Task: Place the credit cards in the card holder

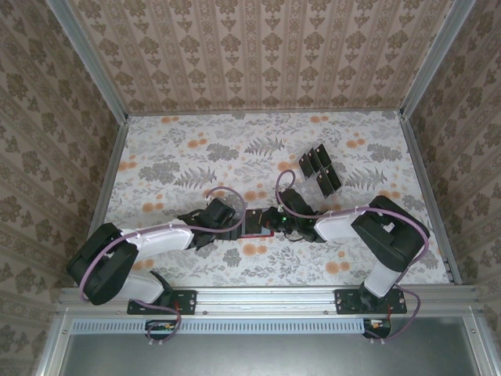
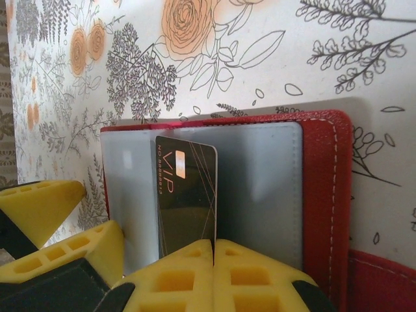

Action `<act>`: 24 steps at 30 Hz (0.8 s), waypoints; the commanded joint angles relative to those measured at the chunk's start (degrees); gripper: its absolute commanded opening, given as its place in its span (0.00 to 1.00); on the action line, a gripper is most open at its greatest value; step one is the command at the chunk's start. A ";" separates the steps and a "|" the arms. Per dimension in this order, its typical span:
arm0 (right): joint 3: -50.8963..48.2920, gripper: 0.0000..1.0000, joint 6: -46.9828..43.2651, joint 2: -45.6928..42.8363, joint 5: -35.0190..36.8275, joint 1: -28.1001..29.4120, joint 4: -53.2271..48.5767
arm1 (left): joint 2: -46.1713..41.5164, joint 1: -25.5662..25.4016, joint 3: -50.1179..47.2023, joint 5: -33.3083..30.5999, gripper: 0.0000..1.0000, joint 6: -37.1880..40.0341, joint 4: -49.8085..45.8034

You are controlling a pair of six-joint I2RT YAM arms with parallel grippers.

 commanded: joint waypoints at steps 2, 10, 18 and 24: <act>-0.37 0.00 -1.73 -0.78 1.23 -0.57 -2.50 | 1.15 0.47 -2.00 -0.22 1.00 -0.68 -4.50; 1.19 0.00 -2.61 0.96 0.54 -0.59 -3.13 | 1.15 0.49 -2.00 -0.21 1.00 -0.63 -4.30; 1.85 0.00 -3.04 1.73 -0.12 -0.07 -2.91 | 1.24 0.51 -2.01 -0.26 1.00 -0.64 -4.23; 1.60 0.00 -3.05 2.06 -0.60 0.40 -2.39 | 1.24 0.51 -2.01 -0.28 1.00 -0.60 -4.23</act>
